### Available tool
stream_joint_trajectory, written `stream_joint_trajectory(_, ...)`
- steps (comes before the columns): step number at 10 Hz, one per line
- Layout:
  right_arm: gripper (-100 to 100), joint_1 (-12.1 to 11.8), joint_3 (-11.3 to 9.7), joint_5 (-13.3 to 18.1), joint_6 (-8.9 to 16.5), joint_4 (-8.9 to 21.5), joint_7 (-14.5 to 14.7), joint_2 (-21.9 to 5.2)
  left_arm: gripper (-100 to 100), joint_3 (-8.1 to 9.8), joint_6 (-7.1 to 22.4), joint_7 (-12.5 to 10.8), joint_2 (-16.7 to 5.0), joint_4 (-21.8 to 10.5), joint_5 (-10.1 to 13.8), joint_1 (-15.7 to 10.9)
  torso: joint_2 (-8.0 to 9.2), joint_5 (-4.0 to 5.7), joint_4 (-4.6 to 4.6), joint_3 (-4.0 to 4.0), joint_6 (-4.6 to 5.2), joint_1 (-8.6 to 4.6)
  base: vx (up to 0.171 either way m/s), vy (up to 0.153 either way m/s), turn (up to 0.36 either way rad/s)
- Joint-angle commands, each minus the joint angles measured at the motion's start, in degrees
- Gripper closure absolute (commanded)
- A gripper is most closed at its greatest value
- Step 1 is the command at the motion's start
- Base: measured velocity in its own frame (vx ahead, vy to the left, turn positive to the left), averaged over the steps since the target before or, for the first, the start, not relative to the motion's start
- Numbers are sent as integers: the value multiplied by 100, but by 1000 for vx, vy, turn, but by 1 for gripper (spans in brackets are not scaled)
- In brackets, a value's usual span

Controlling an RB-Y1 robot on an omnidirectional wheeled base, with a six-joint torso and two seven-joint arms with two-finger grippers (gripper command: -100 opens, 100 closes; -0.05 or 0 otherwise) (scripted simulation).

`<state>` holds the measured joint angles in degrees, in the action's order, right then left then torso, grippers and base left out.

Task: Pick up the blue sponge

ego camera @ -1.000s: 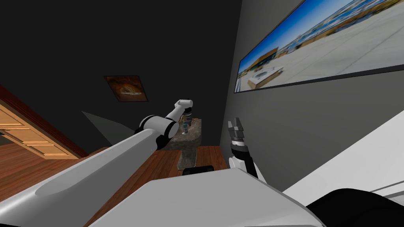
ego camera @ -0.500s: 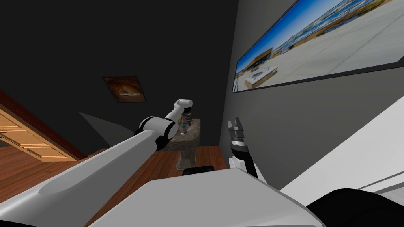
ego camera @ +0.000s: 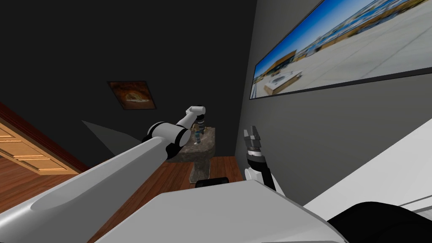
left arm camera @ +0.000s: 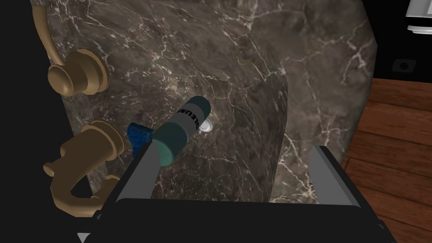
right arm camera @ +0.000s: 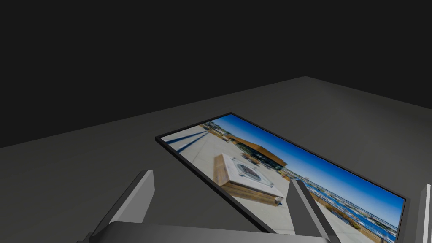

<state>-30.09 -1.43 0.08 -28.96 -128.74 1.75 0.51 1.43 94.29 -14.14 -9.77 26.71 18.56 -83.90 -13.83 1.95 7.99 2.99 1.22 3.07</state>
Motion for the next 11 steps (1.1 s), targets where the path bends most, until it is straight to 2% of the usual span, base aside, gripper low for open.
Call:
stream_joint_trajectory(1, 0, 0, 0, 0, 0, 0, 0, 0, -100, -13, -16, 16, -11, -160, 2, 60, 0, 0, 0, 0, 0, 0, 10, 9, -17)
stream_joint_trajectory(2, 0, 0, 0, 0, 0, 0, 0, 0, -100, -13, -16, 16, -11, -160, 2, 60, -2, -1, 0, 1, 0, 7, 12, 23, -14)
stream_joint_trajectory(4, 0, 0, 1, 0, 0, 0, 0, -1, -100, -90, -18, 53, -39, -224, 20, 328, -6, -7, -2, 4, -1, 32, 16, 91, -94)
stream_joint_trajectory(6, 0, 1, 1, 0, 0, 0, 0, -1, -100, -118, -14, 69, -50, -245, 29, 422, 10, -12, 2, -5, 0, 44, -16, 55, -120)
stream_joint_trajectory(11, 0, 0, 0, 0, 0, 0, 0, 0, -100, -142, -11, 83, -58, -261, 37, 499, 1, -2, 1, -1, -1, 4, -2, 21, -15)
